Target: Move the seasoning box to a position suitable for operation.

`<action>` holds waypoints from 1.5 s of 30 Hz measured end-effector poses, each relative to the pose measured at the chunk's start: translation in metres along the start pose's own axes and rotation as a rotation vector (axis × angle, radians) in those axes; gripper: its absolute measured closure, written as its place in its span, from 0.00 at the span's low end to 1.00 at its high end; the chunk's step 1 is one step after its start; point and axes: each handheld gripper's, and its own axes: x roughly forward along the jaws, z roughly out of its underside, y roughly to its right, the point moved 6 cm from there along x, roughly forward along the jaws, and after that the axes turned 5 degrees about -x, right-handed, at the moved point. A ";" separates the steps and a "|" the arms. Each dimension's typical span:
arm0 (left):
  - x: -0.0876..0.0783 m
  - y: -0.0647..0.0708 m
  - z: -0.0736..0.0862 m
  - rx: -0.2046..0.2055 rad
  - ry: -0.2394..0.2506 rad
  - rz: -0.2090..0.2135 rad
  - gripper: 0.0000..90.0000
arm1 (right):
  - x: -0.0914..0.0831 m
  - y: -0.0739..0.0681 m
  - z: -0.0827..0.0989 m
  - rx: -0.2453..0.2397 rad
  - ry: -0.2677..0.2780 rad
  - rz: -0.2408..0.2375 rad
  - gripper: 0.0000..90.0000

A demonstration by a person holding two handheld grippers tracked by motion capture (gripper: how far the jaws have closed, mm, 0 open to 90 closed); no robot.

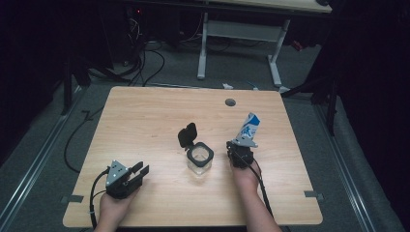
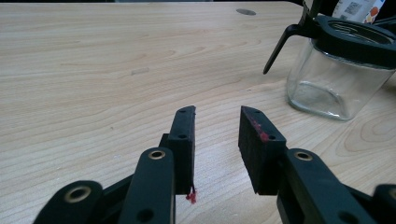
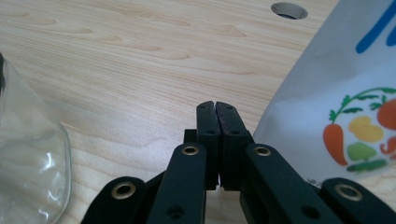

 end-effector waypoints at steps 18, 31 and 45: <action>0.000 -0.004 0.002 -0.005 -0.008 -0.013 0.74 | -0.026 0.039 0.027 0.056 -0.007 0.042 0.97; 0.000 -0.006 0.002 -0.015 -0.023 -0.019 0.72 | -0.032 0.056 0.040 0.065 -0.015 0.030 0.88; 0.003 -0.002 0.004 0.003 -0.040 -0.007 0.70 | -0.051 0.069 0.040 0.093 0.033 0.011 0.73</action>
